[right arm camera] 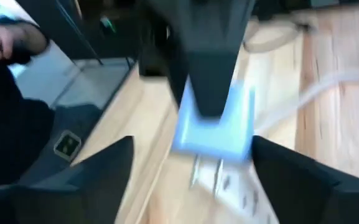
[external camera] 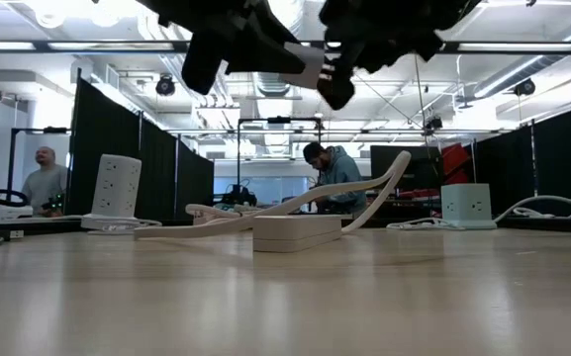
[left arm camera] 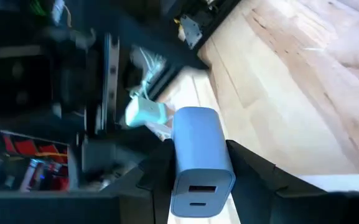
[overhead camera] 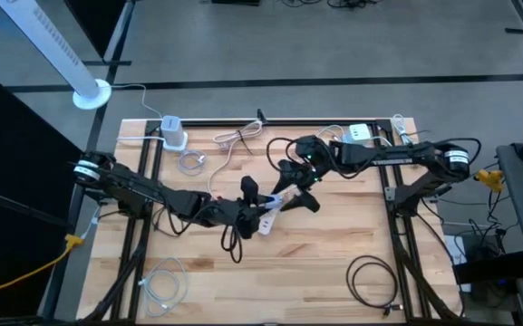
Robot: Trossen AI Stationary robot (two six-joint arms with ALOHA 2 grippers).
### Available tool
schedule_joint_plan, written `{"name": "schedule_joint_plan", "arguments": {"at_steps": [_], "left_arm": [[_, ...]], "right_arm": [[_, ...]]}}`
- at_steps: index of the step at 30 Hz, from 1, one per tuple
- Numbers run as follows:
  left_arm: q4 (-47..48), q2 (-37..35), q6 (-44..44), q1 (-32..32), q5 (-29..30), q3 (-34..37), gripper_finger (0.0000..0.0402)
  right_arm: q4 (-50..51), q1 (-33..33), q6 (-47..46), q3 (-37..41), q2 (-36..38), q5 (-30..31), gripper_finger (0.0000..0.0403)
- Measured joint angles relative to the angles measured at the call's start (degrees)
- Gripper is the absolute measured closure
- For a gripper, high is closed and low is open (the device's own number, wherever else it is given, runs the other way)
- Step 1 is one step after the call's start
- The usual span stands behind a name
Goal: Insert USB
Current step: Insert the purple charger adapter into the pink outlet extension
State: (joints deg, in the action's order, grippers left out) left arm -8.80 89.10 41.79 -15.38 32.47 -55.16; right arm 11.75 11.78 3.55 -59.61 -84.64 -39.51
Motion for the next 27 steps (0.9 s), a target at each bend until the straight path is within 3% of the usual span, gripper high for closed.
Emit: {"name": "schedule_joint_plan", "arguments": {"at_steps": [5,9,13,22,27], "left_arm": [[4.77,0.00,-4.81,0.88,-3.97,0.07,0.0283],[5.19,0.59,-4.26,2.09,-9.60,0.11,0.0283],[7.24,3.25,4.45,2.43,-10.10,-0.56,0.0283],[13.58,11.47,33.86,4.13,-10.48,-8.31,0.0283],[26.28,14.37,33.99,4.94,-10.68,-15.75,0.0283]], "right_arm": [[12.46,-0.69,2.63,0.54,3.77,9.30,0.0066],[13.87,-1.28,2.64,3.19,5.11,11.54,0.0084],[13.31,-1.85,1.53,5.64,5.46,12.15,0.0104],[18.06,-1.78,-2.70,6.54,6.69,12.73,0.0141],[16.72,-2.05,-2.94,6.54,7.36,12.77,0.0157]]}}
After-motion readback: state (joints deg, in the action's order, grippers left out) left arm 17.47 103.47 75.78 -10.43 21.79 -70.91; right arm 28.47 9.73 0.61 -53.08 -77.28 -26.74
